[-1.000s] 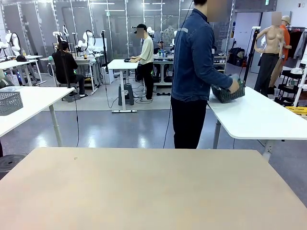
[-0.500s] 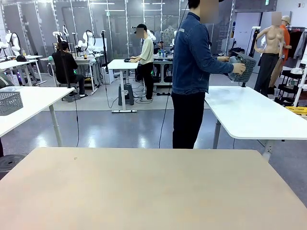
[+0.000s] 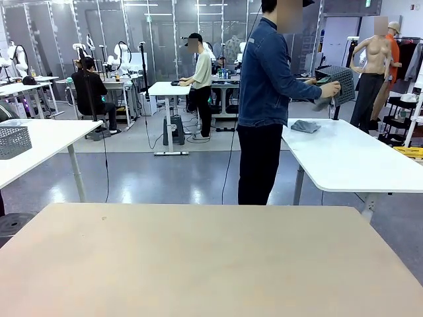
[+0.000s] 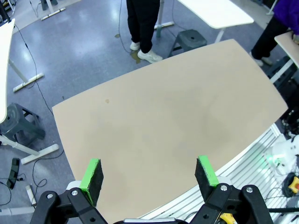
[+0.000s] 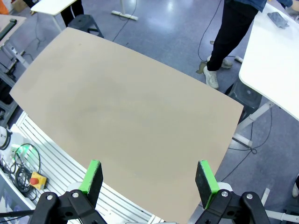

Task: Fold the towels and place them in the basket.
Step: When a person lays out a Towel with hook on the table, fold it in half twice.

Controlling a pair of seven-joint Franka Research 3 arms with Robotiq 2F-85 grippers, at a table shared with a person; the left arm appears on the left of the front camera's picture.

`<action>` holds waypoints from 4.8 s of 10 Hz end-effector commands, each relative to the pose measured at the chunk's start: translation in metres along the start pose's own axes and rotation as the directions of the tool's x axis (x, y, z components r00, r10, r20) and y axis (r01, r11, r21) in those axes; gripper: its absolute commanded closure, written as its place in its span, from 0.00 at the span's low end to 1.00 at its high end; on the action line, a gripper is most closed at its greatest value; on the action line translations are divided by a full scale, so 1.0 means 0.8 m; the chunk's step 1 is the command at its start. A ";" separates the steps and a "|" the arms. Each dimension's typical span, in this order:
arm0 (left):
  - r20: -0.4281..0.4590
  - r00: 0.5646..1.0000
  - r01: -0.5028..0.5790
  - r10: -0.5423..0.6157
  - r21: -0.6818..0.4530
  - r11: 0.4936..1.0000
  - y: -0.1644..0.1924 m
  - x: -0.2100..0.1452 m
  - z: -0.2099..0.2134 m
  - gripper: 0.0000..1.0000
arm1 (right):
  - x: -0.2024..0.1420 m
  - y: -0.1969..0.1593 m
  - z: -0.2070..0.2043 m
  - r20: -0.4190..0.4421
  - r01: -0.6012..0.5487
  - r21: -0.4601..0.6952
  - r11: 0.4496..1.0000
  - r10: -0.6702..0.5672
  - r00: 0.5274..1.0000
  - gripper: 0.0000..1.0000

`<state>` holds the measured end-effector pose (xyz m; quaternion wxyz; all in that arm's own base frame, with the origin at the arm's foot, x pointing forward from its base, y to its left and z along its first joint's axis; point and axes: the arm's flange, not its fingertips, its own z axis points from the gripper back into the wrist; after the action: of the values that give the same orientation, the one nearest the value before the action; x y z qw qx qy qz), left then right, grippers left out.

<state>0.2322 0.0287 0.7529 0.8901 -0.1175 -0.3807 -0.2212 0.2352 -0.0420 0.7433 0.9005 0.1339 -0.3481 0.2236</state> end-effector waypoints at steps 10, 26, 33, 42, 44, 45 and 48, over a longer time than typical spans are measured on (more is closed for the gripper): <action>-0.001 1.000 0.003 -0.003 -0.005 1.000 0.000 0.002 -0.001 0.00 | -0.001 0.000 0.001 0.003 -0.002 0.003 1.000 0.001 1.000 0.00; -0.001 1.000 0.003 -0.003 -0.005 1.000 0.000 0.002 -0.001 0.00 | -0.001 0.000 0.001 0.003 -0.002 0.003 1.000 0.001 1.000 0.00; -0.001 1.000 0.003 -0.003 -0.005 1.000 0.000 0.002 -0.001 0.00 | -0.001 0.000 0.001 0.003 -0.002 0.003 1.000 0.001 1.000 0.00; -0.001 1.000 0.003 -0.003 -0.005 1.000 0.000 0.002 -0.001 0.00 | -0.001 0.000 0.001 0.003 -0.002 0.003 1.000 0.001 1.000 0.00; -0.001 1.000 0.003 -0.003 -0.005 1.000 0.000 0.002 -0.001 0.00 | -0.001 0.000 0.001 0.003 -0.002 0.003 1.000 0.001 1.000 0.00; -0.001 1.000 0.003 -0.003 -0.005 1.000 0.000 0.002 -0.001 0.00 | -0.001 0.000 0.001 0.003 -0.002 0.003 1.000 0.001 1.000 0.00; -0.001 1.000 0.003 -0.003 -0.005 1.000 0.000 0.002 -0.001 0.00 | -0.001 0.000 0.001 0.003 -0.002 0.003 1.000 0.001 1.000 0.00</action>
<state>0.2322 0.0287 0.7529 0.8901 -0.1175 -0.3807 -0.2212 0.2352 -0.0420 0.7433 0.9005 0.1339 -0.3482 0.2236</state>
